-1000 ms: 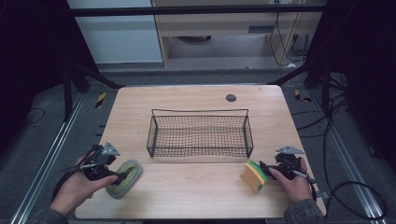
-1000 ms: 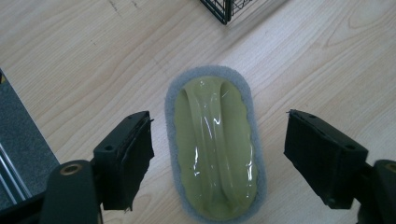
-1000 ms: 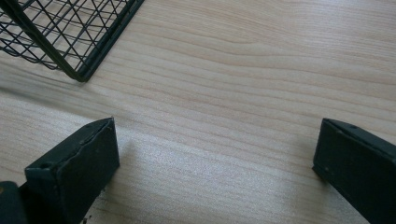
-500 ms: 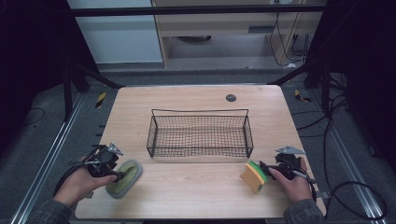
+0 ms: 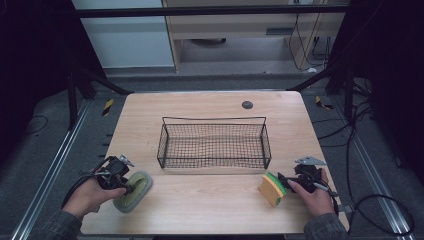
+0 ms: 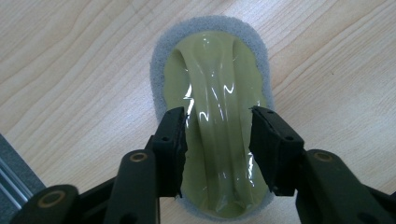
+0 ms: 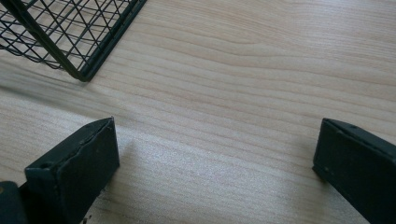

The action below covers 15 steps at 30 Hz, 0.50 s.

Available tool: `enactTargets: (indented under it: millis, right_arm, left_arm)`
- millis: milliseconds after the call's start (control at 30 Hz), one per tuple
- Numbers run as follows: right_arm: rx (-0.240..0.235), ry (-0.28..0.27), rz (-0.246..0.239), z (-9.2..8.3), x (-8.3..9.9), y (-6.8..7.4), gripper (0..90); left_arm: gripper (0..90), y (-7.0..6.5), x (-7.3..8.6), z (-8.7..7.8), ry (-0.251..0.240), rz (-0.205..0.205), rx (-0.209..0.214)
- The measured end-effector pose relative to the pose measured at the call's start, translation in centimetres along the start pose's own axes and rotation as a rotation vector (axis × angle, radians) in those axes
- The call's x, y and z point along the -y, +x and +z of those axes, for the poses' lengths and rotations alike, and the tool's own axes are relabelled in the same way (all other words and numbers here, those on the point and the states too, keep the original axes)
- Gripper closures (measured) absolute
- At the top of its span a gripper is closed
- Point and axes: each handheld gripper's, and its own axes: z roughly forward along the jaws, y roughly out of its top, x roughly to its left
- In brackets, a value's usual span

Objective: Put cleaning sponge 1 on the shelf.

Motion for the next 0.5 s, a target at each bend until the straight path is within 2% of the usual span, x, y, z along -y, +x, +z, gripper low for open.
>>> enactTargets:
  millis: [167, 300, 367, 500]
  right_arm:
    - [-0.001, 0.0, -0.002, 0.01, -0.01, 0.0, 0.5]
    - [-0.001, 0.0, -0.001, 0.01, -0.01, 0.01, 0.5]
    - [-0.001, -0.001, -0.001, 0.01, -0.01, 0.01, 0.5]
    - [-0.001, 0.0, -0.001, 0.01, -0.01, 0.01, 0.5]
  left_arm:
    - [57.0, -0.05, 0.0, 0.32, 0.006, 0.003, 0.006]
    - [65.2, -0.08, 0.05, 0.57, 0.007, 0.017, 0.011]
    - [70.4, -0.1, 0.15, 0.48, -0.003, 0.021, 0.006]
    - [70.6, -0.48, 0.28, -0.35, -0.044, 0.053, -0.013]
